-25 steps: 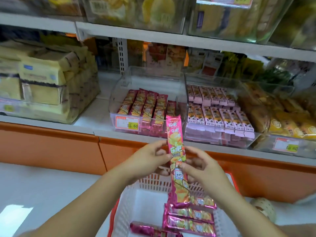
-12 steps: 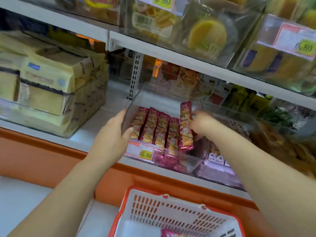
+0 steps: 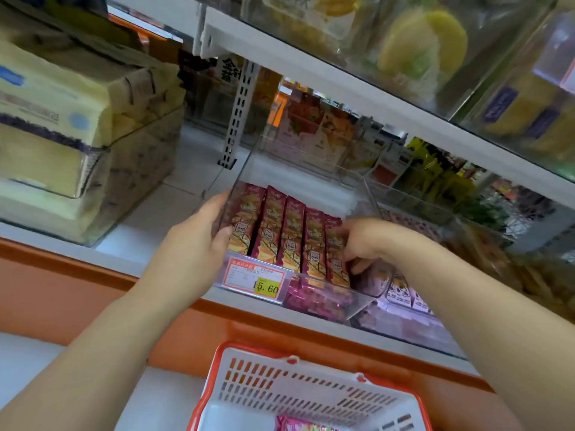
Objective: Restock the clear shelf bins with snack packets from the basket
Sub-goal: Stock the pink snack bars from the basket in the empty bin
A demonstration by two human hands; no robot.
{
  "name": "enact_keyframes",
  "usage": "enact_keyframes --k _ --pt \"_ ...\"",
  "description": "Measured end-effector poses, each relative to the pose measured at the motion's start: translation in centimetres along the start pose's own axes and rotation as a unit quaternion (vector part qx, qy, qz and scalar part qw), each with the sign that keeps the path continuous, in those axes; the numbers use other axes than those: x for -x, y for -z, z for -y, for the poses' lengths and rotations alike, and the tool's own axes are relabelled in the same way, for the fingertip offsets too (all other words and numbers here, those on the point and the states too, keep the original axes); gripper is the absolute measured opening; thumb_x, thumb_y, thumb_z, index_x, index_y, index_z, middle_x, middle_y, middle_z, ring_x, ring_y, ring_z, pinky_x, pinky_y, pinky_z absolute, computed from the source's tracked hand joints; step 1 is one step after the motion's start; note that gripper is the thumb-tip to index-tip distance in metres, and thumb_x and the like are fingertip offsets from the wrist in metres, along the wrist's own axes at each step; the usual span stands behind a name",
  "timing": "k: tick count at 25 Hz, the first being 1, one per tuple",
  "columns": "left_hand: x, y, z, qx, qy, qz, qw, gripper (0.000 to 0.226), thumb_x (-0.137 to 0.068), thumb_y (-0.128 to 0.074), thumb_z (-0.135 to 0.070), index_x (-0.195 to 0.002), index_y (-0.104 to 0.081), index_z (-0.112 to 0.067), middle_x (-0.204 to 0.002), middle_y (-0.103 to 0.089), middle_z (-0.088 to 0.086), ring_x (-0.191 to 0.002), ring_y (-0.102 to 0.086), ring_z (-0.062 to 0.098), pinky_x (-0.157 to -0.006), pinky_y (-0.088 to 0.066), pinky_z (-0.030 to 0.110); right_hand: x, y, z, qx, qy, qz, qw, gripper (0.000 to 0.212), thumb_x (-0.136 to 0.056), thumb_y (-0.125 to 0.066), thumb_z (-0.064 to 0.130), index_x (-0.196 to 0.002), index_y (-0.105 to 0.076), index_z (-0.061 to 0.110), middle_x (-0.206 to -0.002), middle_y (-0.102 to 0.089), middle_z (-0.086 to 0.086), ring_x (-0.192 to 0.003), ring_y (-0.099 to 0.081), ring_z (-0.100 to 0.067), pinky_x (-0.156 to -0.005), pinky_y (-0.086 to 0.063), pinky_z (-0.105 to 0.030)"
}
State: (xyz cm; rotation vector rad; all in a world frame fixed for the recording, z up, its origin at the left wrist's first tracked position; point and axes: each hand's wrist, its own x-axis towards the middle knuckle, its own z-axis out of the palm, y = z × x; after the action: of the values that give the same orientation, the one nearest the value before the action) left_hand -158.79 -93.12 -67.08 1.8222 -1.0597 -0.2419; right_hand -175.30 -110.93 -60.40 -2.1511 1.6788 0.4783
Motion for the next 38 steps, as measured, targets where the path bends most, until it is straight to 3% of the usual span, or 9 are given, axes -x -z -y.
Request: enact_keyframes --k 3,13,16,19,22,28,32,34,38 --pt "-0.1 0.1 0.1 0.008 -0.002 0.007 1.000 0.053 -0.097 -0.050 -0.016 -0.143 -0.035 -0.038 -0.116 -0.063 -0.003 -0.115 -0.055 0.024 -0.072 -0.029 0.023 -0.2 0.8 -0.2 -0.026 0.022 0.022 0.999 0.069 -0.087 -0.066 0.003 -0.147 -0.037 0.018 -0.149 -0.037 -0.013 -0.097 -0.069 -0.034 -0.087 -0.057 -0.040" --pt "0.3 0.1 0.1 -0.008 -0.010 0.014 1.000 0.051 -0.097 -0.052 -0.020 -0.143 -0.036 -0.036 -0.103 -0.055 -0.011 -0.114 -0.055 0.021 -0.074 -0.031 0.024 0.1 0.9 0.5 0.172 0.072 0.030 0.982 0.055 -0.095 -0.055 0.011 -0.145 -0.039 0.024 -0.126 -0.060 -0.013 -0.083 -0.069 -0.023 -0.076 -0.060 -0.036" --pt "1.2 0.0 -0.2 -0.048 -0.031 -0.027 0.998 0.055 -0.093 -0.058 -0.019 -0.144 -0.037 -0.025 -0.122 -0.056 -0.002 -0.120 -0.050 0.024 -0.088 -0.038 0.031 2.2 1.3 -1.1 0.007 0.155 -0.065 0.986 0.044 -0.095 -0.058 0.018 -0.137 -0.049 0.025 -0.119 -0.064 -0.005 -0.084 -0.069 -0.021 -0.072 -0.060 -0.030" --pt "3.7 -0.6 -1.8 -0.099 -0.190 -0.123 0.969 0.043 -0.090 -0.057 -0.017 -0.133 -0.050 -0.014 -0.117 -0.057 0.003 -0.107 -0.049 0.018 -0.096 -0.034 0.028 7.0 -0.4 -4.3 -0.262 0.265 -0.097 0.923 0.029 -0.094 -0.060 0.021 -0.123 -0.059 0.026 -0.098 -0.072 0.000 -0.078 -0.071 -0.017 -0.061 -0.057 -0.026" --pt "7.8 -4.4 -3.3 -0.089 -0.252 0.021 0.963 0.033 -0.091 -0.050 -0.021 -0.124 -0.057 -0.023 -0.111 -0.058 -0.008 -0.099 -0.052 0.008 -0.086 -0.045 0.025 9.6 -5.0 -9.4 -0.345 0.281 0.086 0.891 0.023 -0.094 -0.058 0.015 -0.117 -0.062 0.018 -0.096 -0.074 -0.008 -0.076 -0.070 -0.023 -0.059 -0.055 -0.031" --pt "18.3 -15.6 5.4 -0.192 -0.040 0.455 0.869 0.041 -0.097 -0.052 -0.031 -0.137 -0.046 -0.031 -0.142 -0.046 -0.005 -0.122 -0.049 0.013 -0.102 -0.038 0.027 2.6 -25.4 -20.3 -0.156 0.042 0.215 0.963 0.024 -0.093 -0.056 0.016 -0.111 -0.064 0.002 -0.084 -0.063 -0.005 -0.069 -0.055 -0.016 -0.061 -0.050 -0.031" --pt "23.1 -17.5 10.3 -0.234 0.066 0.515 0.822 0.044 -0.097 -0.052 -0.032 -0.139 -0.042 -0.027 -0.142 -0.045 0.000 -0.125 -0.048 0.017 -0.105 -0.038 0.030 1.7 -34.8 -23.3 -0.121 0.041 0.255 0.958 0.015 -0.093 -0.051 0.015 -0.093 -0.063 0.008 -0.086 -0.058 -0.008 -0.066 -0.047 -0.012 -0.062 -0.041 -0.027" --pt "24.6 -18.2 11.8 -0.274 0.078 0.540 0.792 0.044 -0.097 -0.052 -0.030 -0.140 -0.042 -0.025 -0.141 -0.046 0.002 -0.126 -0.047 0.020 -0.104 -0.038 0.031 1.6 -37.4 -23.9 -0.145 0.035 0.266 0.952 0.022 -0.090 -0.054 0.012 -0.110 -0.064 0.012 -0.107 -0.063 -0.006 -0.081 -0.055 -0.014 -0.073 -0.046 -0.026" --pt "25.5 -19.6 13.6 -0.296 0.093 0.550 0.775 0.042 -0.095 -0.053 -0.026 -0.137 -0.048 -0.021 -0.134 -0.053 0.005 -0.119 -0.053 0.024 -0.100 -0.042 0.034 2.3 -40.6 -23.2 -0.215 -0.004 0.294 0.931 0.035 -0.093 -0.056 0.011 -0.125 -0.052 0.022 -0.097 -0.057 -0.001 -0.061 -0.050 -0.010 -0.054 -0.041 -0.021"
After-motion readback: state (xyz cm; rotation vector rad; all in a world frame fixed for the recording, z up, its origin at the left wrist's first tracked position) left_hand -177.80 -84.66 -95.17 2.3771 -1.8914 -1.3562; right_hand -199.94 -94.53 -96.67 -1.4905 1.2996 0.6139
